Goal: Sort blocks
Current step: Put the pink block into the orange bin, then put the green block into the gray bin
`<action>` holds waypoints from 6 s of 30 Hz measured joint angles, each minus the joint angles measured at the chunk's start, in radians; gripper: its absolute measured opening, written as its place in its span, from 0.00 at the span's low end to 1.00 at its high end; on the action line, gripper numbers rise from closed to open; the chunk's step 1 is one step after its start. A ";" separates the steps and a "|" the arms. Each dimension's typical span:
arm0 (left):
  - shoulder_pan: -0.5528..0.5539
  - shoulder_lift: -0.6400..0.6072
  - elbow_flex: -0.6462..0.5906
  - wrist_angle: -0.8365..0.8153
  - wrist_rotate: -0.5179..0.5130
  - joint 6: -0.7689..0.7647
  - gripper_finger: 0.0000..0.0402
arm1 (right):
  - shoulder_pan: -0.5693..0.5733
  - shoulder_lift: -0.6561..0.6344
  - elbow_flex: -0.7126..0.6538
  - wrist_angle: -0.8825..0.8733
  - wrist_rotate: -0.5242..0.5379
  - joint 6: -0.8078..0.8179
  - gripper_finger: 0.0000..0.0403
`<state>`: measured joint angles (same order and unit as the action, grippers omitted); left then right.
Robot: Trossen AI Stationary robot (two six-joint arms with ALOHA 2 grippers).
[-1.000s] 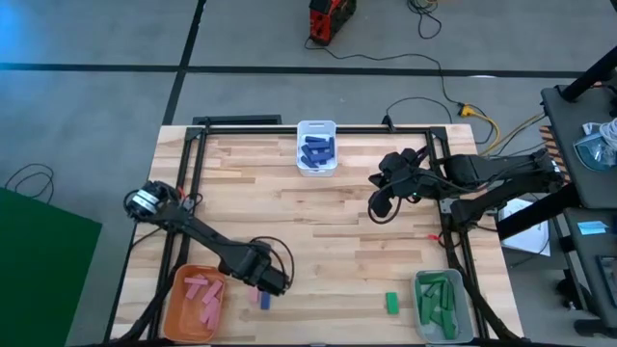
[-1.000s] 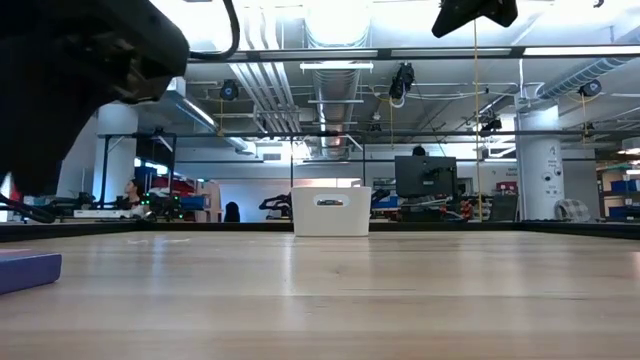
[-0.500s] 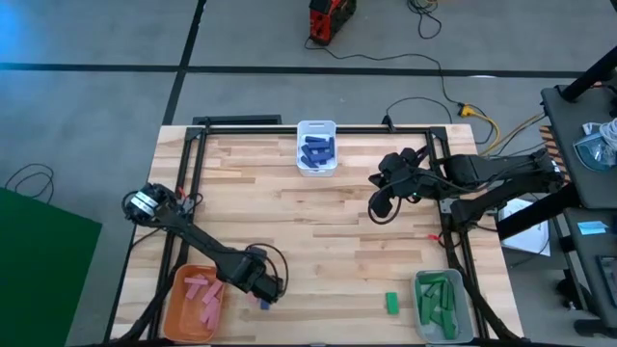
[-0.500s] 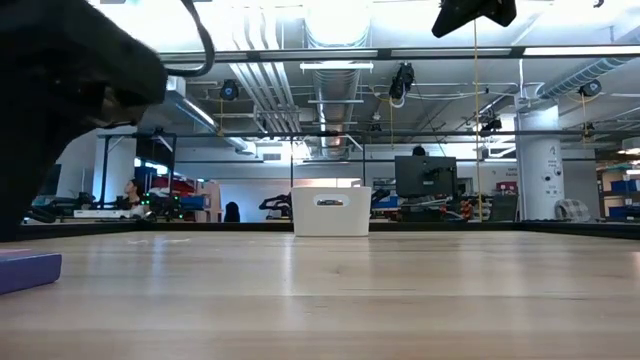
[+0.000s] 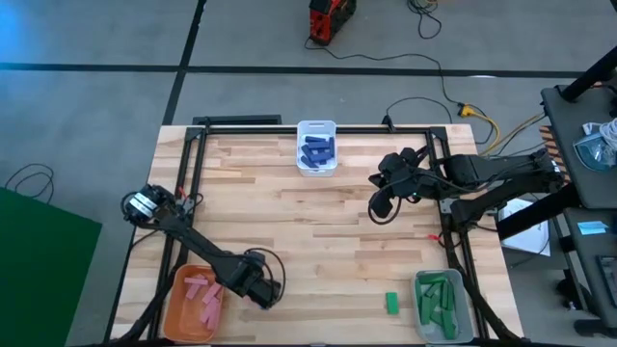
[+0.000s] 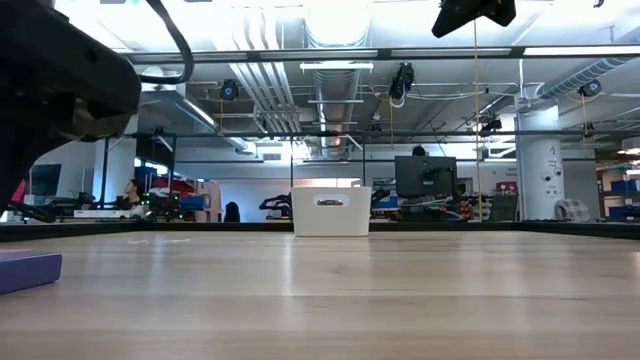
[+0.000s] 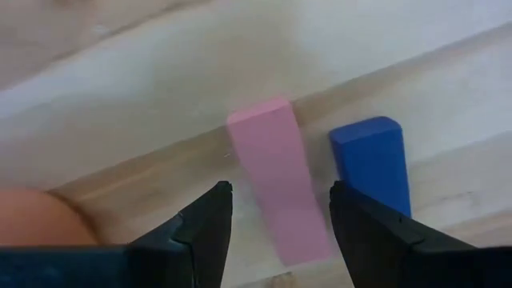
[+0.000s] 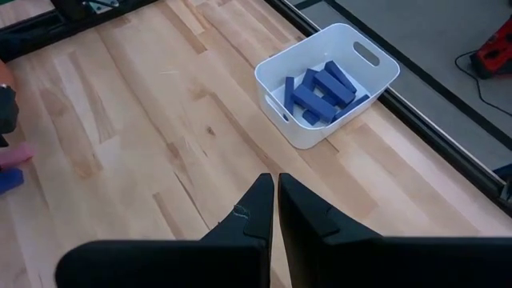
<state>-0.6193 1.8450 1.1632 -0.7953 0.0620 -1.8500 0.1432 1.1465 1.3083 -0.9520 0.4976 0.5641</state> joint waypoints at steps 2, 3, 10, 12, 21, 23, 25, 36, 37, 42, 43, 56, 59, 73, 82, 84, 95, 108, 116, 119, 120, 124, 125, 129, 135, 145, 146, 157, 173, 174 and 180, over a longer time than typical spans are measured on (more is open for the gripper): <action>-0.001 0.000 -0.012 0.033 0.000 0.001 0.47 | 0.000 0.000 0.000 0.000 0.000 0.000 0.03; -0.001 0.000 -0.015 0.042 -0.001 0.001 0.47 | 0.000 0.000 0.000 0.000 0.000 0.001 0.03; -0.002 0.025 -0.016 0.047 -0.004 0.037 0.46 | 0.000 0.000 0.000 0.000 0.000 0.001 0.03; -0.002 0.027 -0.013 0.046 0.000 0.043 0.44 | 0.000 0.000 0.000 0.000 0.000 0.002 0.03; -0.002 0.028 -0.005 0.036 0.000 0.055 0.39 | 0.000 0.000 0.000 0.000 0.000 0.002 0.03; -0.002 0.028 0.002 0.029 0.000 0.061 0.39 | 0.000 0.000 0.000 0.000 0.000 0.002 0.03; -0.002 0.028 0.009 0.017 0.001 0.064 0.39 | 0.000 0.000 0.000 0.000 0.000 0.003 0.03; -0.006 0.028 0.072 -0.046 -0.019 0.195 0.39 | 0.000 0.000 0.000 0.000 0.002 0.003 0.03; -0.006 0.028 0.071 -0.046 -0.019 0.192 0.39 | 0.000 0.000 0.000 0.000 0.002 0.003 0.03; 0.001 0.028 0.065 -0.043 -0.046 0.185 0.39 | 0.000 0.000 0.000 0.000 0.002 0.002 0.03; 0.007 0.028 0.065 -0.042 -0.055 0.192 0.39 | 0.000 0.000 0.000 0.000 0.002 0.001 0.03; 0.034 0.066 0.078 -0.051 -0.056 0.237 0.39 | 0.000 0.000 -0.002 0.000 0.002 0.013 0.03; 0.033 0.069 0.081 -0.058 -0.072 0.255 0.39 | 0.000 0.000 -0.002 0.000 0.002 0.013 0.03; 0.034 0.085 0.067 -0.052 -0.080 0.284 0.33 | 0.000 0.000 -0.002 0.000 0.002 0.012 0.03; 0.034 0.059 0.068 -0.059 -0.079 0.329 0.07 | 0.000 0.000 -0.002 0.000 0.002 0.010 0.03; 0.034 0.042 0.094 -0.093 -0.079 0.347 0.07 | 0.000 0.000 -0.002 0.000 0.002 0.008 0.03; 0.003 0.010 0.344 -0.377 -0.079 0.768 0.07 | 0.000 0.000 -0.002 -0.001 0.001 0.000 0.03; -0.267 -0.236 0.176 -0.308 -0.072 0.582 0.07 | 0.000 0.000 -0.004 0.000 0.002 0.012 0.03; -0.392 -0.351 -0.010 -0.106 -0.076 0.523 0.07 | 0.000 0.000 -0.005 0.000 0.011 0.014 0.03; -0.407 -0.362 -0.047 -0.064 -0.077 0.538 0.07 | 0.000 0.000 -0.005 0.000 0.012 0.034 0.03; -0.411 -0.362 -0.053 -0.061 -0.077 0.541 0.07 | 0.000 0.000 -0.005 0.000 0.012 0.038 0.03; -0.421 -0.362 -0.061 -0.064 -0.078 0.532 0.08 | 0.000 0.000 -0.005 0.001 0.014 0.040 0.03; -0.422 -0.362 -0.062 -0.067 -0.078 0.525 0.10 | 0.000 0.000 -0.005 0.001 0.019 0.040 0.03; -0.423 -0.362 -0.062 -0.074 -0.077 0.502 0.26 | 0.000 0.000 -0.005 0.001 0.026 0.040 0.03; -0.423 -0.363 -0.062 -0.106 -0.071 0.503 0.38 | 0.000 0.000 -0.005 0.001 0.027 0.039 0.03; -0.383 -0.394 -0.022 -0.196 -0.139 0.535 0.38 | 0.000 0.000 -0.005 0.000 0.027 0.050 0.03; -0.371 -0.395 -0.017 -0.212 -0.152 0.546 0.38 | 0.000 0.000 -0.005 0.000 0.027 0.052 0.03; -0.171 -0.396 -0.012 -0.232 -0.252 0.763 0.38 | 0.001 0.000 -0.005 0.000 -0.041 0.094 0.03; 0.066 -0.387 -0.010 -0.040 -0.394 0.839 0.39 | 0.108 0.000 -0.005 0.000 -0.296 0.171 0.03; 0.075 -0.386 -0.006 -0.038 -0.394 0.835 0.39 | 0.124 0.000 -0.005 0.000 -0.296 0.166 0.03; 0.109 -0.386 0.034 -0.040 -0.397 0.821 0.39 | 0.236 0.000 -0.003 -0.002 -0.296 0.164 0.03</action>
<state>-0.5103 1.4590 1.1977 -0.8354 -0.3346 -1.0288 0.3796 1.1469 1.3054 -0.9544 0.2016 0.7281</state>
